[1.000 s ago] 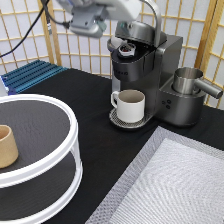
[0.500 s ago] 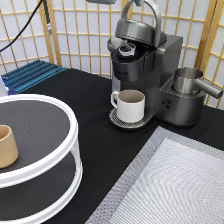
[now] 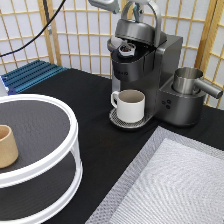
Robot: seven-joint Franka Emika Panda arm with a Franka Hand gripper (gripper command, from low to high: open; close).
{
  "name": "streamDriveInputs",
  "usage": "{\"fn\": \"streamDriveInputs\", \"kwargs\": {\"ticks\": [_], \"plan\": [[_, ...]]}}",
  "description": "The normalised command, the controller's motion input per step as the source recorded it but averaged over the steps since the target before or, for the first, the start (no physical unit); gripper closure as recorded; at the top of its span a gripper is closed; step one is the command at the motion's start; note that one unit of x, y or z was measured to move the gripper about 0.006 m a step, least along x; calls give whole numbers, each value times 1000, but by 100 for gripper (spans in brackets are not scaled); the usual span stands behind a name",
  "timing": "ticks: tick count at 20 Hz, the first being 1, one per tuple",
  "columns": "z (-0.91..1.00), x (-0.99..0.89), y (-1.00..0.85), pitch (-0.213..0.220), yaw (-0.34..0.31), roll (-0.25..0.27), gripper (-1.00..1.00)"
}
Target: Make coffee
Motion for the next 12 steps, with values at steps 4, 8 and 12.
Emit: {"fn": "streamDriveInputs", "kwargs": {"ticks": [4,8,12], "plan": [[-86,291,-225,75,1,-74,-100],[-53,239,-332,42,19,-33,-100],[-151,173,-367,15,31,-18,-100]]}}
